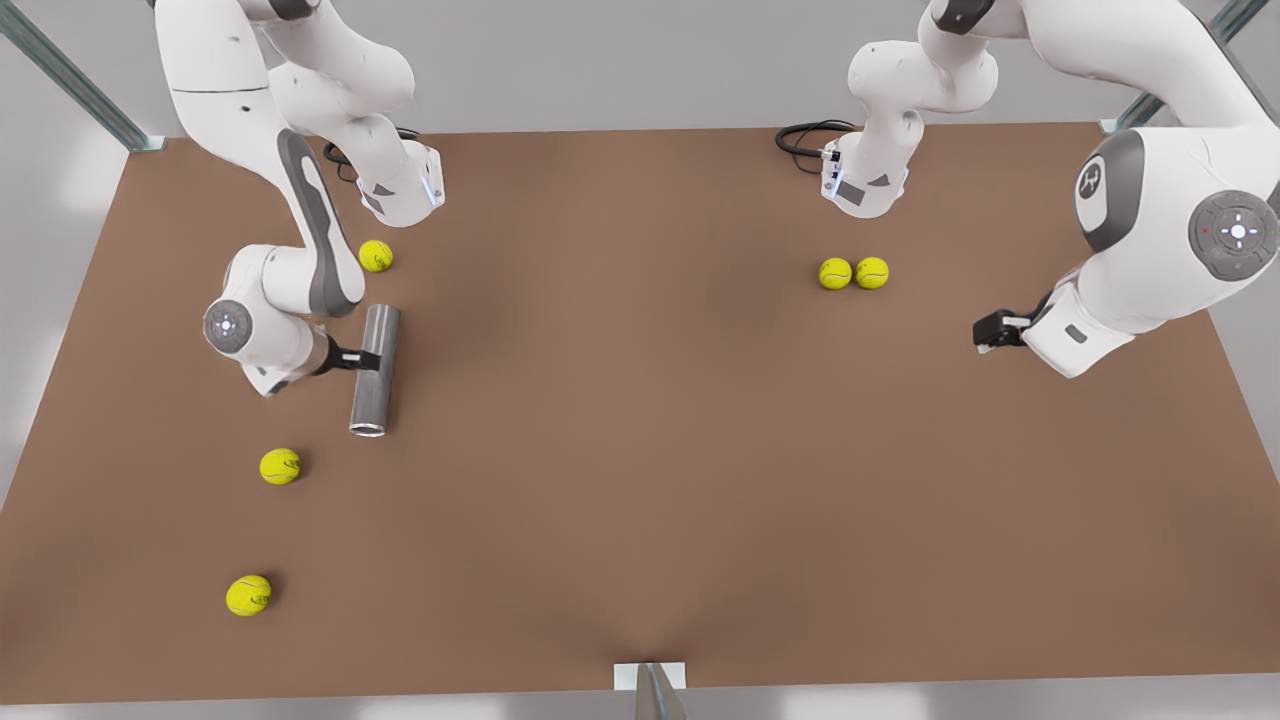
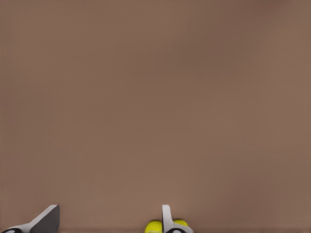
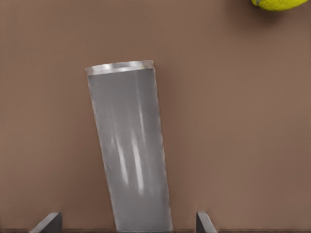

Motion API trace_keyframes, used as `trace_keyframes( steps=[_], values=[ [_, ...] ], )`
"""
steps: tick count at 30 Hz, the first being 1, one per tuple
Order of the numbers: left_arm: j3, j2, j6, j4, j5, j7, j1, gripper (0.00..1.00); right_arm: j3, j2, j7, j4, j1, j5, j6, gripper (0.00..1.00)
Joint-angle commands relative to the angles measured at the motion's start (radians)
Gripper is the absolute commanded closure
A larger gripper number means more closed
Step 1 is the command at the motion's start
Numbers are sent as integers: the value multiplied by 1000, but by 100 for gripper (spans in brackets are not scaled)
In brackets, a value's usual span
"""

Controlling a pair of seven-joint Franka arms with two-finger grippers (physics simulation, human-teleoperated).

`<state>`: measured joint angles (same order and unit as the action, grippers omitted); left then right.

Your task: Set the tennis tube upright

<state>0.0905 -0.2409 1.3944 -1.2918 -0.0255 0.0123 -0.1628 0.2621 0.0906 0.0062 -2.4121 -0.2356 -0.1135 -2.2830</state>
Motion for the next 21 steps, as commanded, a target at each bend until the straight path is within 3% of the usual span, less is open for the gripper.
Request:
trace_keyframes(
  steps=[1, 5, 21],
  values=[
    [0, 0, 0, 0, -1, 0, 0, 0, 0, -2, 1, -13, -1, 0, -9, 0],
    [0, -8, 0, -1, -1, -2, 3, 0, 0, -6, 3, -148, -2, 0, -179, 0],
    [0, -11, -2, -11, -1, -2, 3, 0, -15, 83, -54, -137, -4, 0, -210, 0]
  ],
)
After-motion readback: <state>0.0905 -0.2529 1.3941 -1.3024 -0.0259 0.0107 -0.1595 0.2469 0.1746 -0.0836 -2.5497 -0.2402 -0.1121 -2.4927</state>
